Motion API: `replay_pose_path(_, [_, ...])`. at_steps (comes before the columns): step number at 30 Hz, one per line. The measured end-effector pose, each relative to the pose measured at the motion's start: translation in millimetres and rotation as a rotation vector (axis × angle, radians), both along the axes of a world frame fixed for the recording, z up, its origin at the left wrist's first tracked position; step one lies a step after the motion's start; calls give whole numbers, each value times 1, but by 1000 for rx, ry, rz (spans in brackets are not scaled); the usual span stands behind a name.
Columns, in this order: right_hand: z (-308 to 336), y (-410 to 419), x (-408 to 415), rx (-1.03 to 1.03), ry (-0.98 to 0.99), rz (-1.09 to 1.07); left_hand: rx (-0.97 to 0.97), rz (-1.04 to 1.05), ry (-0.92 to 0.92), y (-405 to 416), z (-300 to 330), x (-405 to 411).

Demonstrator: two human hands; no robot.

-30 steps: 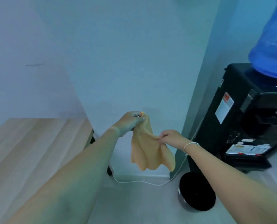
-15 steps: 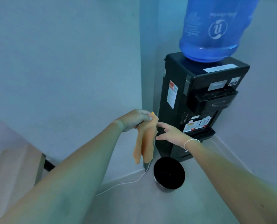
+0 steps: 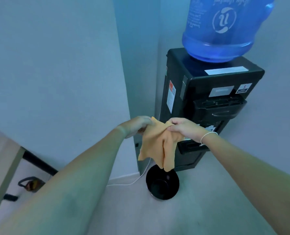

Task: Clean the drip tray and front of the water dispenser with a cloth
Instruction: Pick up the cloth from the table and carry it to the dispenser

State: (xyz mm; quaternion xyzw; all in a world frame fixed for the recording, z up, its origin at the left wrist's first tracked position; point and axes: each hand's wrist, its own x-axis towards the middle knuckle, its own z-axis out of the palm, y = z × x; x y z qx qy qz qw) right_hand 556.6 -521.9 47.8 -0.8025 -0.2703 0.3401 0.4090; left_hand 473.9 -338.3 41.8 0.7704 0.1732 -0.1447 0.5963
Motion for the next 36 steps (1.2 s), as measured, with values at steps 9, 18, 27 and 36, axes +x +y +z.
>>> replay_pose_path(9, [14, -6, 63, 42, 22, 60, -3, 358, 175, -34, -66, 15])
replay_pose_path(18, [10, 41, 85, 205, 252, -75, -373, 538, 307, -28, -124, 25])
replay_pose_path(27, [6, 81, 100, 345, 479, -124, -612, 725, 243, 20, -133, 55])
replay_pose_path(36, [-3, 77, 119, 357, 524, -88, -666, 790, 132, -6, -134, 57])
